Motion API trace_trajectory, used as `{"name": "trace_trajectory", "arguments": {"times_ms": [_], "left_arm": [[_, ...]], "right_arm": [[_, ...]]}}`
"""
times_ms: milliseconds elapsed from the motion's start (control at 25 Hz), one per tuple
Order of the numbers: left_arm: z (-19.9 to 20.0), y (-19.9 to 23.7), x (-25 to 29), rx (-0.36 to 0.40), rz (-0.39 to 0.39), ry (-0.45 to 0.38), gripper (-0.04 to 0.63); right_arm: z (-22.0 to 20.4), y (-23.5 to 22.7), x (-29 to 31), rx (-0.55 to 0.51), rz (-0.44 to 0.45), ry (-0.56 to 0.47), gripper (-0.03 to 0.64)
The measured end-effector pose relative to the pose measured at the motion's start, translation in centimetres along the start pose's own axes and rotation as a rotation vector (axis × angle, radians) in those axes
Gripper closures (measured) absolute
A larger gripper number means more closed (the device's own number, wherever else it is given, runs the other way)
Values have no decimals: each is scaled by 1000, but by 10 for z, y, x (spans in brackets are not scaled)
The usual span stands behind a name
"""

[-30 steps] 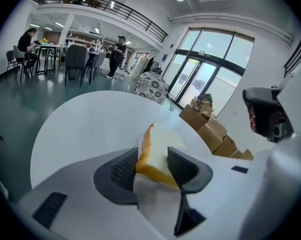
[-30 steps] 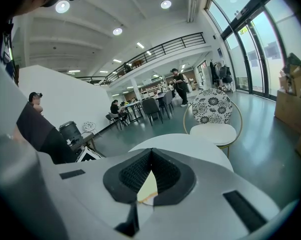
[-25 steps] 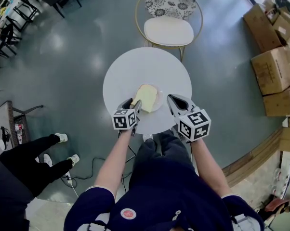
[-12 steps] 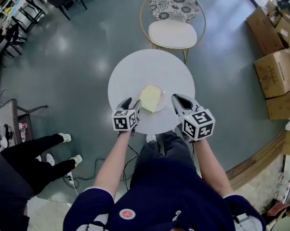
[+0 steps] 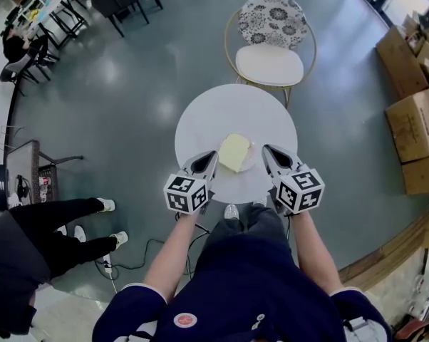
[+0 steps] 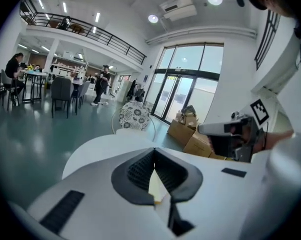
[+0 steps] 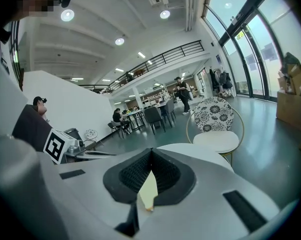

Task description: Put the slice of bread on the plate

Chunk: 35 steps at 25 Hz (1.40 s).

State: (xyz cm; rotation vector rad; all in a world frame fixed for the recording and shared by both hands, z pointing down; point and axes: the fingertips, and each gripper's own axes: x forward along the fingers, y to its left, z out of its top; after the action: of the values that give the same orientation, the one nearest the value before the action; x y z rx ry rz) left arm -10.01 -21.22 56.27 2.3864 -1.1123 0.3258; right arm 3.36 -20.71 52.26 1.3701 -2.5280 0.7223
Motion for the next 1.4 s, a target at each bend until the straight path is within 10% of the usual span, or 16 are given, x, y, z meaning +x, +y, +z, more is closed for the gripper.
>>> {"name": "trace_trajectory", "arguments": {"times_ms": [440,1400], "left_arm": [[84,-68,-34,116,-130,-184,588],[116,-101,-51,142,-184,-233,588]], "right_arm": [[54,50,-16,-115,101,-128,612],[93,78,-34,-190,139,-221,612]]}}
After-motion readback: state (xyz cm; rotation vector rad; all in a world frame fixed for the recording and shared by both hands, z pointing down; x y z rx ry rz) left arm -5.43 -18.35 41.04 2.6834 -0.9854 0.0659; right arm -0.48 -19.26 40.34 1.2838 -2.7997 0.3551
